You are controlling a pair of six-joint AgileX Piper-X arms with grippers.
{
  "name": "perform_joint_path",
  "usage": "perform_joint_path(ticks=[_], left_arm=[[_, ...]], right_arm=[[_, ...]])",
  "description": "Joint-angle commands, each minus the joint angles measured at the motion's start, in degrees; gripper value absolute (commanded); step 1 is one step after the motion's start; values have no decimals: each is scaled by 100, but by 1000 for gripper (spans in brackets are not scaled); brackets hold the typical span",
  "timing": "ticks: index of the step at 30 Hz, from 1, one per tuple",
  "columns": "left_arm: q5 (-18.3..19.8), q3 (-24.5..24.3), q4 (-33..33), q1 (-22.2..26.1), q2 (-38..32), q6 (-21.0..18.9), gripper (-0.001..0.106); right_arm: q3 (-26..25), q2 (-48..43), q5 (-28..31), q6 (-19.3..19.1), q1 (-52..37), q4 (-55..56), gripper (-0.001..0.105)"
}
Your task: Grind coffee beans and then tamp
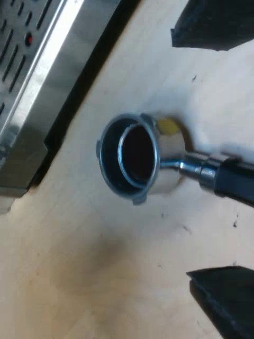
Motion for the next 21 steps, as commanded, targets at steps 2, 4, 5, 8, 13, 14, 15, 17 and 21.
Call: perform_joint_path(ticks=[2, 4, 5, 8, 13, 14, 15, 17, 21], left_arm=[[31, -57, -263, -38, 296, 27, 0], [31, -139, -330, -38, 493, 27, 0], [70, -203, -346, -64, 599, 41, 0], [70, -375, -374, -161, 824, 146, 0], [58, -817, -516, -431, 1358, 256, 0], [58, -856, -527, -458, 1442, 275, 0], [58, -936, -543, -506, 1581, 298, 0], [23, -1015, -543, -574, 1747, 339, 0], [-84, -1128, -566, -743, 2061, 419, 0]], right_arm=[[80, 42, -107, -75, -39, -168, 84], [96, 107, -107, -59, -39, -170, 84], [108, 165, -107, -60, -39, -200, 84], [111, 304, -107, -60, -39, -418, 84], [111, 612, -107, -60, -39, -742, 84], [111, 660, -107, -60, -39, -768, 84], [111, 738, -107, -60, -39, -804, 84], [111, 812, -107, -60, -39, -837, 84], [111, 831, -107, -60, -39, -882, 84]])
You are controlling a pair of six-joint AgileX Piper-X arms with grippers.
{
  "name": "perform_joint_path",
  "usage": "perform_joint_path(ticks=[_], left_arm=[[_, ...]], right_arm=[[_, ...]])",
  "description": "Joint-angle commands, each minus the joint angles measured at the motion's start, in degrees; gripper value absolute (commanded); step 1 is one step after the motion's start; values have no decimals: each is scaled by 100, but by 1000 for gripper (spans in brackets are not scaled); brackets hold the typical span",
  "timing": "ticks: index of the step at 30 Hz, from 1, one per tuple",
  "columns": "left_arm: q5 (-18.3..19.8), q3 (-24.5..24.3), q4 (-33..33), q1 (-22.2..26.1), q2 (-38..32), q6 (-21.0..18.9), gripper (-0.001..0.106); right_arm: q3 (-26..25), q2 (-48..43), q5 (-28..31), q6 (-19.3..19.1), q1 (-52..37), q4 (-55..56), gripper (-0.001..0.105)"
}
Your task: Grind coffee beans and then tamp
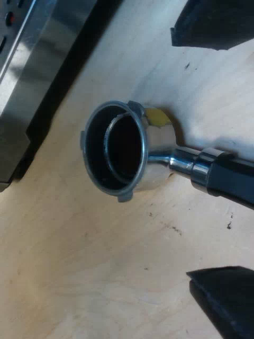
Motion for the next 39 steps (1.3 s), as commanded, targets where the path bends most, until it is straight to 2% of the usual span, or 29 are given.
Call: perform_joint_path(ticks=[1, 3, 11, 30, 39], left_arm=[[-153, -72, -54, -108, 103, 51, 0], [-276, -70, -55, -139, 183, 121, 0], [-303, -70, -223, -150, 525, 261, 0], [-303, -70, -422, -150, 1482, 266, 0], [-303, -70, -672, -150, 1629, 266, 0]], right_arm=[[15, 4, -51, -44, -21, -120, 84], [15, 4, -51, -44, -21, -177, 84], [15, 4, -51, -44, -21, -258, 84], [15, 4, -51, -44, -21, -258, 84], [15, 4, -51, -44, -21, -258, 84]])
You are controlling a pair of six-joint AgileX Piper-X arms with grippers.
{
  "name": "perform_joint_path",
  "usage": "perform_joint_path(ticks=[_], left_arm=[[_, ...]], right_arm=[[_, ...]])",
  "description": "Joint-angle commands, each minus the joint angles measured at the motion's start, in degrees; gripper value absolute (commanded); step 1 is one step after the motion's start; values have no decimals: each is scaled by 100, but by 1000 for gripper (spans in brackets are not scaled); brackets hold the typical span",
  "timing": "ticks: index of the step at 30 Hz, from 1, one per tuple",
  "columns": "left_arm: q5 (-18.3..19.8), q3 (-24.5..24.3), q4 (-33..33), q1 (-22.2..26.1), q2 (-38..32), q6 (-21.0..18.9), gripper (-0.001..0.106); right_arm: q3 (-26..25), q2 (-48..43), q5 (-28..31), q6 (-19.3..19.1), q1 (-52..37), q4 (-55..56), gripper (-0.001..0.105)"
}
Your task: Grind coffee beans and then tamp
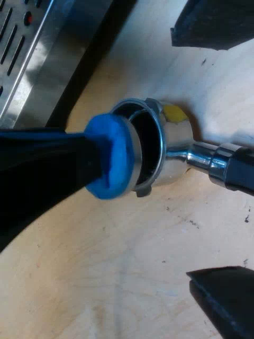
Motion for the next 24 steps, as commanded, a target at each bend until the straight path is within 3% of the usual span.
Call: perform_joint_path(ticks=[1, 24], left_arm=[[-43, -32, -117, -25, -5, 40, 0], [-31, 49, -226, -25, 452, 40, 0]], right_arm=[[15, 4, -51, -44, -21, -38, 84], [15, 4, -51, 105, -21, -38, 84]])
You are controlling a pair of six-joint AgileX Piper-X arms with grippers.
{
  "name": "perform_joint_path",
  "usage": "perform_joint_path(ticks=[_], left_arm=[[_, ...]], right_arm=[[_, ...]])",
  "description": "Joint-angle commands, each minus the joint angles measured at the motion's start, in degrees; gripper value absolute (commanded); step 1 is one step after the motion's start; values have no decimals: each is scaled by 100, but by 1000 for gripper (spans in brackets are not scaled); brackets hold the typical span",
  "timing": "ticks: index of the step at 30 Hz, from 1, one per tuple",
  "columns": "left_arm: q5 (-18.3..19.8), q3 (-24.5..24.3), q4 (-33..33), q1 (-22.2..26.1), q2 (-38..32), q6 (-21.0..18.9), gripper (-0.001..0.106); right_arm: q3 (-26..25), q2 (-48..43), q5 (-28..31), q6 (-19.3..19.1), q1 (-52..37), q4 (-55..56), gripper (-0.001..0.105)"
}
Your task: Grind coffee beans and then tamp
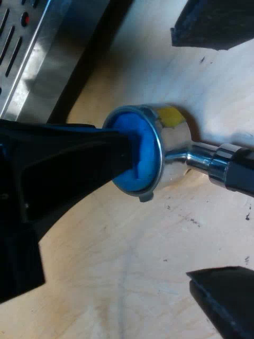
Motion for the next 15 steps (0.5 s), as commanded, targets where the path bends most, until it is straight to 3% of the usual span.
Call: perform_joint_path(ticks=[1, 8, 15], left_arm=[[-34, 3, -50, -25, 19, 40, 0], [-34, 100, -124, -25, 16, 40, 0], [-34, 681, -342, -25, 16, 40, 0]], right_arm=[[15, 4, -51, -2, -21, -38, 84], [15, 4, -51, -2, -21, -38, 84], [15, 4, -51, -2, -21, -38, 84]])
